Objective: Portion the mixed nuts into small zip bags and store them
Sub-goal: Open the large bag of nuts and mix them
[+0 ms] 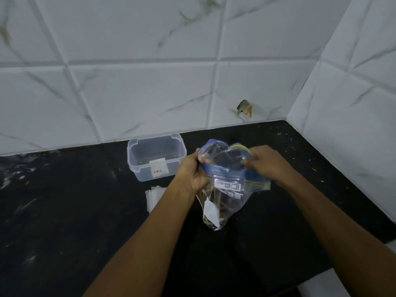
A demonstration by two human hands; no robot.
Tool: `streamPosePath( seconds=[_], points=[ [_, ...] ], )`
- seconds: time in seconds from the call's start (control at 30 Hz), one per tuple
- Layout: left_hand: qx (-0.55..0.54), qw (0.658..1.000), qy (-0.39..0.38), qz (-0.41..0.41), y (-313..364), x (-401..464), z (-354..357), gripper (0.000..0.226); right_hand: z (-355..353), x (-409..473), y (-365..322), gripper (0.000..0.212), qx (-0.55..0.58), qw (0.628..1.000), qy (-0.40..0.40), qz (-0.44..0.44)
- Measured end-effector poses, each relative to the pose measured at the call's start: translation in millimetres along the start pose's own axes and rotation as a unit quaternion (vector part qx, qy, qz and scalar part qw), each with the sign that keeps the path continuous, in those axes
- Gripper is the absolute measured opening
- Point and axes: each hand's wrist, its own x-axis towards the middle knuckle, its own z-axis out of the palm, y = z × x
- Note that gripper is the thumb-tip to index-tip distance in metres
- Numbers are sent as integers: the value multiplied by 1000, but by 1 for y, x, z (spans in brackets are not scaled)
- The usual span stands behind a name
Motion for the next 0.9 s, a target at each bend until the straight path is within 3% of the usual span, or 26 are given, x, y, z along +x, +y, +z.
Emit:
streamPosePath(
  seconds=[0.03,0.1,0.13,0.17,0.2,0.27,0.33,0.37,0.4,0.43,0.53,0.6,0.67,0.73,0.8,0.9],
  points=[
    [5,1000,4,-2,-1,-3,3,53,0,-1,1,26,85,996,-14,13],
    [59,997,34,27,3,-10,6,41,-6,-4,0,25,293,953,-29,69],
    [129,986,62,85,4,-11,6,31,-9,-6,-2,21,359,926,-35,111],
    [233,953,95,166,6,-12,5,20,-10,-6,-3,16,395,905,-37,153],
    [351,895,117,249,6,-16,4,15,-9,-6,-5,12,415,890,-35,186],
    [534,758,116,356,2,-26,7,36,-7,-2,-8,10,430,874,-11,227],
    [641,661,147,362,-3,-32,11,57,-7,4,-11,18,428,873,32,232],
    [668,638,169,343,-4,-33,10,61,-8,6,-13,23,421,875,53,234],
    [678,640,184,311,-4,-35,9,60,-9,7,-13,24,410,878,73,236],
    [667,669,182,271,-3,-34,6,56,-11,6,-14,24,400,881,93,237],
    [579,800,122,97,0,-45,5,34,-14,4,-12,19,377,889,131,224],
    [523,848,88,3,-6,-51,5,20,-13,4,-9,21,373,886,145,233],
    [415,906,75,-20,-14,-48,3,14,-11,5,-2,23,401,876,137,233],
    [259,964,64,-14,-18,-40,-1,15,-7,8,10,27,473,841,108,239],
    [77,996,50,0,-20,-32,-4,20,-3,9,24,30,555,779,99,273],
    [-161,985,54,10,-24,-19,-10,27,4,10,39,24,616,708,81,335]
  ],
)
